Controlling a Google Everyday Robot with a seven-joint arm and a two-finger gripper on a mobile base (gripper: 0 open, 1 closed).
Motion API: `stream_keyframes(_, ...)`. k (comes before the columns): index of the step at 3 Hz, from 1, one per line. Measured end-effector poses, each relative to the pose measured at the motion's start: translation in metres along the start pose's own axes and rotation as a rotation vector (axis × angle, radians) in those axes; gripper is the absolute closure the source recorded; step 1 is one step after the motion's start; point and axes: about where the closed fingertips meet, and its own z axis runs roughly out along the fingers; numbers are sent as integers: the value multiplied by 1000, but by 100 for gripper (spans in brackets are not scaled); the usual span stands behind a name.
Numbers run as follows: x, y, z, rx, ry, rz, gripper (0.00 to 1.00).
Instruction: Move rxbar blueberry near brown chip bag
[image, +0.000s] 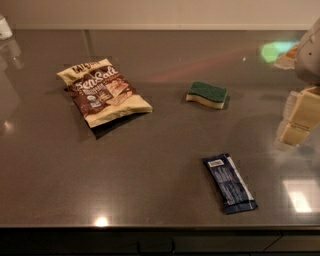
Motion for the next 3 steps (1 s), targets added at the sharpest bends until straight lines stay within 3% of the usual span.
stream_keyframes(1,0,2,2,-2,-1,14,0)
stream_keyframes(3,-3,42,41,-41,-44,304,0)
